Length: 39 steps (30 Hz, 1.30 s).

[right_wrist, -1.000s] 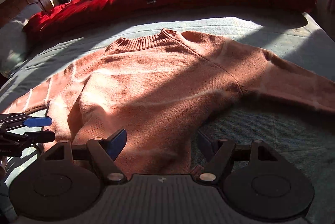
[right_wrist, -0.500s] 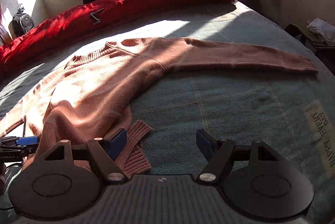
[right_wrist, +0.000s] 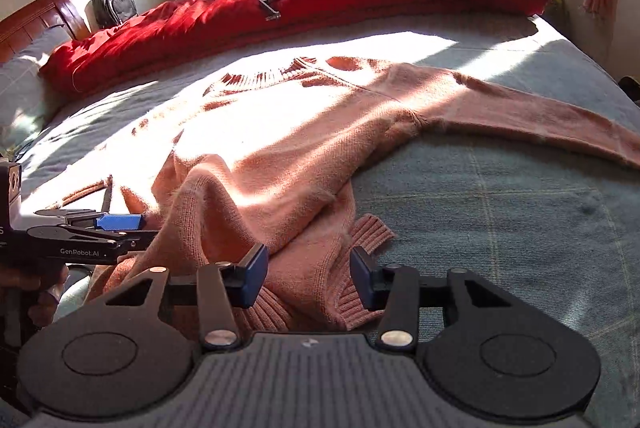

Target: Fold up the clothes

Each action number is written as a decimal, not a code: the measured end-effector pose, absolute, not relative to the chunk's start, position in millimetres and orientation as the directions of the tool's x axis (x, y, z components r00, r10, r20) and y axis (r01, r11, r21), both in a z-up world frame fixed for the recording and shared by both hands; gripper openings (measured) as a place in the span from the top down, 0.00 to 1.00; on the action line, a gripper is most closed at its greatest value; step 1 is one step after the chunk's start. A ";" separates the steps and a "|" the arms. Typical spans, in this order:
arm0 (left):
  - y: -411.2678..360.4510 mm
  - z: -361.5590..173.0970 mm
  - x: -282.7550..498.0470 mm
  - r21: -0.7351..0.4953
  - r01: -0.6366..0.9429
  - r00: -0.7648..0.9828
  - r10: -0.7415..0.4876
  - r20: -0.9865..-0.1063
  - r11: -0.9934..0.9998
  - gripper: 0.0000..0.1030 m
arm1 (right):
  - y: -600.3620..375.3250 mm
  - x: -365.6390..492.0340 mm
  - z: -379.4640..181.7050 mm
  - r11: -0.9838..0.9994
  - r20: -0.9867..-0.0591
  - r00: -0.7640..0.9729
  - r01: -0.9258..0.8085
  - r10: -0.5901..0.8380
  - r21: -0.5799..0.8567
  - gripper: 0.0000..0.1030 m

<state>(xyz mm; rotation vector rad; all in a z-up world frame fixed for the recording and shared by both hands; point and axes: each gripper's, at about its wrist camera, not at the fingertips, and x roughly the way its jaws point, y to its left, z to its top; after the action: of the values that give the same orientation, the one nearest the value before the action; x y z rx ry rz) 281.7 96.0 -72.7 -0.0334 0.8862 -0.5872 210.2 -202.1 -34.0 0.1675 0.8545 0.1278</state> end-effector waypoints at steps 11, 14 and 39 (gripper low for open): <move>92.8 -45.8 270.6 -0.246 0.482 0.499 -0.494 -0.712 0.841 0.32 | -197.7 211.2 -52.5 0.976 -0.751 0.626 -0.089 0.211 0.200 0.70; 90.2 -35.5 263.3 -0.243 0.508 0.497 -0.512 -0.701 0.826 0.32 | -197.0 213.3 -58.2 0.972 -0.750 0.622 -0.092 0.225 0.214 0.68; 61.4 -14.1 184.9 -0.138 0.377 0.624 -0.362 -0.692 0.916 0.31 | -250.2 172.7 -25.6 0.942 -0.588 0.738 -0.227 0.331 0.246 0.94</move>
<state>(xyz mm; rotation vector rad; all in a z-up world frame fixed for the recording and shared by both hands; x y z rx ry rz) 184.9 61.4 -14.1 0.0211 0.7901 -0.4241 172.7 -250.2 -25.6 0.1621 0.6744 0.3073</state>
